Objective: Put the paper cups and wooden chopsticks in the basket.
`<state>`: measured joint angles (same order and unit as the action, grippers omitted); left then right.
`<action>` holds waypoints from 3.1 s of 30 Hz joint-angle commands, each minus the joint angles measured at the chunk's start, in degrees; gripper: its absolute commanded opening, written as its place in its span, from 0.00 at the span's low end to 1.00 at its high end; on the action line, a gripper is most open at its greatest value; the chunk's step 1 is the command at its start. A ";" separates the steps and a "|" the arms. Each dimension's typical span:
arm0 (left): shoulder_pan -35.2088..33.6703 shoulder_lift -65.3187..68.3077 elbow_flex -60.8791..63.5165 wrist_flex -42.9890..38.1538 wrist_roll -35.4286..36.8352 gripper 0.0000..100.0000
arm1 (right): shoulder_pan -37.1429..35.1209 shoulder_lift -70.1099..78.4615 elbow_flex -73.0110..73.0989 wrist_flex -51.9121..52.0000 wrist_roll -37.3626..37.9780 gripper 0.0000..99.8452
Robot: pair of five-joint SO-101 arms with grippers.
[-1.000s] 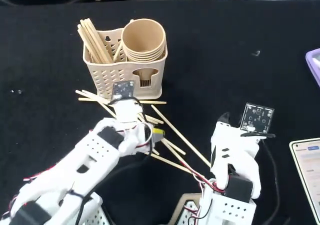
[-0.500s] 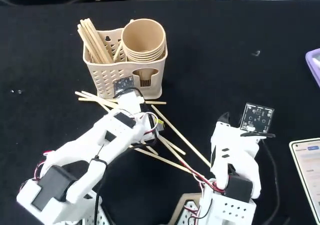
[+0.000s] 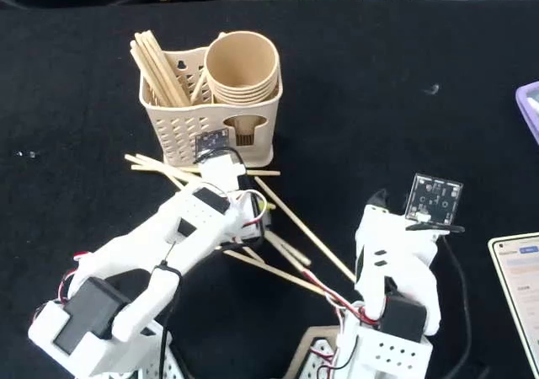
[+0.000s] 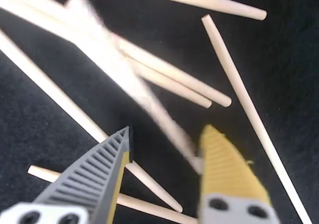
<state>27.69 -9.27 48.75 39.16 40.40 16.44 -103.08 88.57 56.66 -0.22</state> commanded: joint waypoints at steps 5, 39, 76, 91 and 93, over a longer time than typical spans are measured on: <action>-1.01 0.26 1.63 -1.93 -0.88 0.10 | 0.79 -5.49 -2.07 -1.05 0.09 0.12; -0.40 -0.44 1.71 -3.08 6.42 0.03 | 0.79 -5.49 -2.07 -1.05 0.09 0.12; -5.85 -30.68 18.24 -1.76 7.30 0.30 | 0.70 -5.49 -1.71 -1.05 0.00 0.12; -35.03 -70.86 19.74 20.40 -17.41 0.30 | -17.93 -3.74 -12.18 10.81 13.45 0.13; -41.10 -76.92 23.60 20.31 -24.53 0.30 | -22.42 0.04 -15.16 12.04 13.54 0.13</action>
<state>-4.22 -77.67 69.67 59.03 25.63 0.00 -103.08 79.43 66.95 11.56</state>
